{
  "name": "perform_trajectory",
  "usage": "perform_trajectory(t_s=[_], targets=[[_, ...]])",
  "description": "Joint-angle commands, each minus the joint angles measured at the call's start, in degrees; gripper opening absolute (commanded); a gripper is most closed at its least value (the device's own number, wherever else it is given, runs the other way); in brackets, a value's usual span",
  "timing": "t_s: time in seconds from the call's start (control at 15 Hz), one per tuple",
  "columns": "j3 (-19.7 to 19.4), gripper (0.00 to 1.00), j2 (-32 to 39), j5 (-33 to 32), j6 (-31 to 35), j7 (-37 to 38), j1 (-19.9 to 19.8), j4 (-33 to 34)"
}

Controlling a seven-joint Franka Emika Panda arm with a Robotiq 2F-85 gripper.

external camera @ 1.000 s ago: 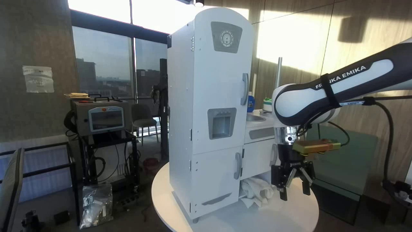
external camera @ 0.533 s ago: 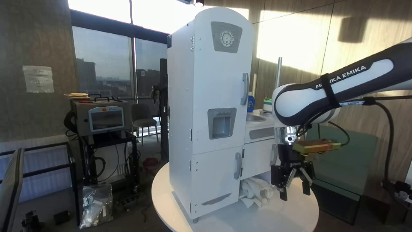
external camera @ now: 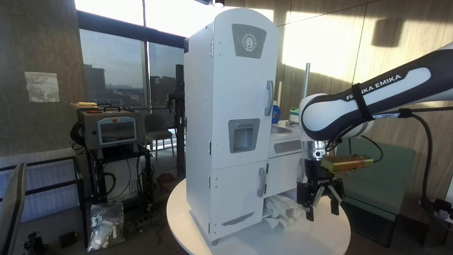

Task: Use the towel to wipe the sink

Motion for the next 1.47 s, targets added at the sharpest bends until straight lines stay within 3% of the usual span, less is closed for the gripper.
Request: perform_trajectory(t_s=[0.0,0.27,0.53,0.6,0.67,0.8,1.0,1.2,1.4], targets=[[-0.25,1.0,4.01,0.5,13.39,3.2,-0.95,-3.19],[1.43,1.0,7.64,-2.55,32.35,10.61,-1.83,-6.72],[4.55,1.0,12.82,-14.64,50.18,24.59,-4.3,-10.87],[5.14,1.0,14.92,-20.99,54.41,29.57,-6.51,-11.87],[11.49,1.0,15.86,-25.54,57.74,33.86,-14.03,-12.98],[15.29,1.0,13.93,-35.52,59.73,41.95,-21.38,-14.32],[17.87,1.0,12.93,-50.45,61.81,53.63,-29.67,-13.69],[19.47,1.0,14.36,-64.9,66.31,66.12,-35.48,-11.13],[20.88,1.0,17.57,-79.34,67.82,78.82,-38.34,-7.08]])
